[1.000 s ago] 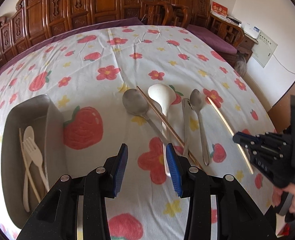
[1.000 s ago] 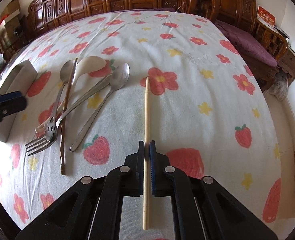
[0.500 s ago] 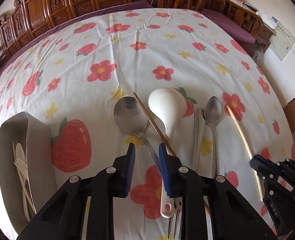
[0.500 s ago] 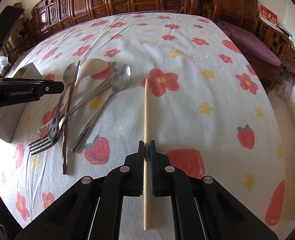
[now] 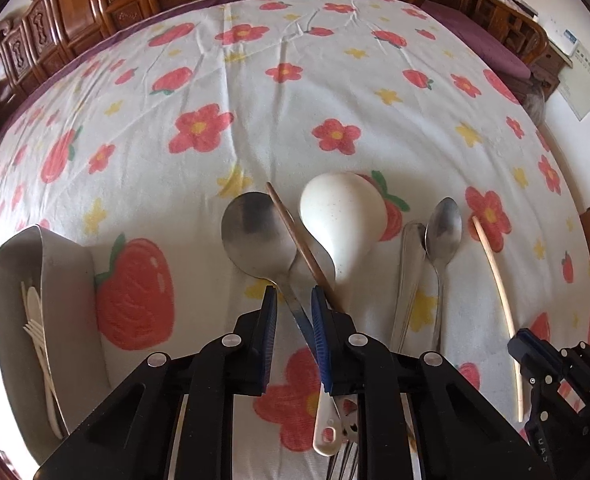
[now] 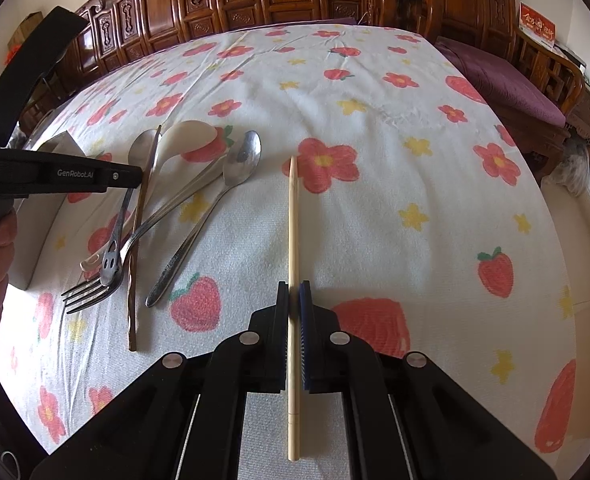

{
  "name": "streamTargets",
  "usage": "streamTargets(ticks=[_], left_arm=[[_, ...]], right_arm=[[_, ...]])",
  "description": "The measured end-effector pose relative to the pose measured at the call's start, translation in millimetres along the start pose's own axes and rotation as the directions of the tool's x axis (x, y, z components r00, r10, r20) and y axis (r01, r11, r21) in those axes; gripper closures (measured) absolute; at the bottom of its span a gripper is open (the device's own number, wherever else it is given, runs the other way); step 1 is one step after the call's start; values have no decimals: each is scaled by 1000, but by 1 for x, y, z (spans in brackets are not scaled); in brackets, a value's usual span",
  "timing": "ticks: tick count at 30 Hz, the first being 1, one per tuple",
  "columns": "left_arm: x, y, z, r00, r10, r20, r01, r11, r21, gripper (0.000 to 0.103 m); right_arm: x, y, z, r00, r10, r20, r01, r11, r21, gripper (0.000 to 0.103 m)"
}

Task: Organize utensils
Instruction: 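Grasp a metal spoon with the left tool while the right tool holds the chopstick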

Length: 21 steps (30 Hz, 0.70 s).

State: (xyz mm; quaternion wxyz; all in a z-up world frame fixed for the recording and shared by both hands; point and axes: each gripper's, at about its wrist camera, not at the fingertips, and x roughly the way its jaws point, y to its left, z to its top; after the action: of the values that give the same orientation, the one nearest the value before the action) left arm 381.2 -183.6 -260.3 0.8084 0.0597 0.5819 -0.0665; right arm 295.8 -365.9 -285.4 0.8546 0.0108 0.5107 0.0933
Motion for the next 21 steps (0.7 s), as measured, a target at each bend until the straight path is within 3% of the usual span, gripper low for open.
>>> streamTargets(ticks=[9,21], left_arm=[[-2,1,1,1000,12,-8,-12,1000,-7,87],[-17,15,-10,999,4,36,-3,999,-35,98]], right_arm=[[0,0,1,1000,4,0,-4,1000,4,97],[0,-1,1,1000,8,0,-8,1000,13,97]])
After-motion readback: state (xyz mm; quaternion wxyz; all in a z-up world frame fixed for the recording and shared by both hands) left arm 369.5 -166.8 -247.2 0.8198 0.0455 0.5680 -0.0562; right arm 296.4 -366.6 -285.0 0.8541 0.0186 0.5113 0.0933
